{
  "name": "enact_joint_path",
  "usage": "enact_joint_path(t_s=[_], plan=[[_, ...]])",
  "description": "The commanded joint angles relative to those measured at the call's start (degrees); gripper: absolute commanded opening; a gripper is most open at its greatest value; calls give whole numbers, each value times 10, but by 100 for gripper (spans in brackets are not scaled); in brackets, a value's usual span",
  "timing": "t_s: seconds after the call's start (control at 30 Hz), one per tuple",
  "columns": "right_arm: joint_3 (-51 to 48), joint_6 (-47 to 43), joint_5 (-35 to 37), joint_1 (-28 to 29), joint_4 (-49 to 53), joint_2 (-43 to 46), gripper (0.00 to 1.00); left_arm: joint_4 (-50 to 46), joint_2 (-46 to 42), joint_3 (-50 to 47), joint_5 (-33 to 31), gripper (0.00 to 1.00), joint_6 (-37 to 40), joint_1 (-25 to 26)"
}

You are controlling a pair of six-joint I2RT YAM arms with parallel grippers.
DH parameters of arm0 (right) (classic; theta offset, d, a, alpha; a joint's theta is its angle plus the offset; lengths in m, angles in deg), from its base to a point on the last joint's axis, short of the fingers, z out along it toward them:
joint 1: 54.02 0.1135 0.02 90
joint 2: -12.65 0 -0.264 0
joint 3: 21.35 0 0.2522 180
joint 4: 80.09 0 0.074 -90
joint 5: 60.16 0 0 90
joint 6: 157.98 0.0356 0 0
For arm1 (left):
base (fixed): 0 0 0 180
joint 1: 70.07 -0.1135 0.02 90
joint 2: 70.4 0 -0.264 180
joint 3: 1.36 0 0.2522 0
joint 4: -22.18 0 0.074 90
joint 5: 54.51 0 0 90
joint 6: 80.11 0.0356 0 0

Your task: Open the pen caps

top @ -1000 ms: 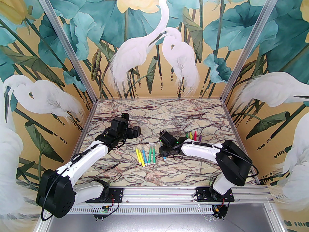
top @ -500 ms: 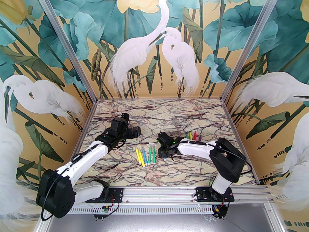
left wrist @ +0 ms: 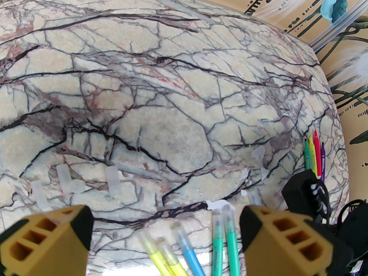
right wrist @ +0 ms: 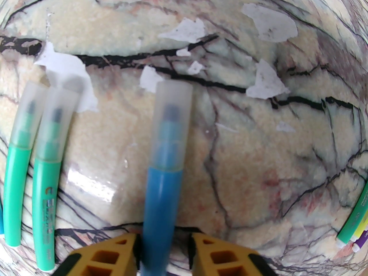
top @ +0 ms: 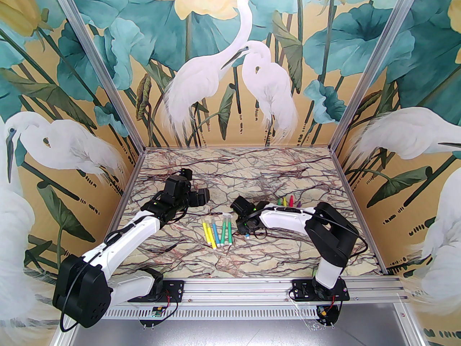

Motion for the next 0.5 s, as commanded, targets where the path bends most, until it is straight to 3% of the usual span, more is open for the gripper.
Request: enact_joint_path(t_s=[0.0,0.47], plan=[[12,8,7,6,6,-26,30,-7,-11,-8,-13,89,5,-4],[13,7,27,8,7,-28,17,9,3,-11,9,89,1,-4]])
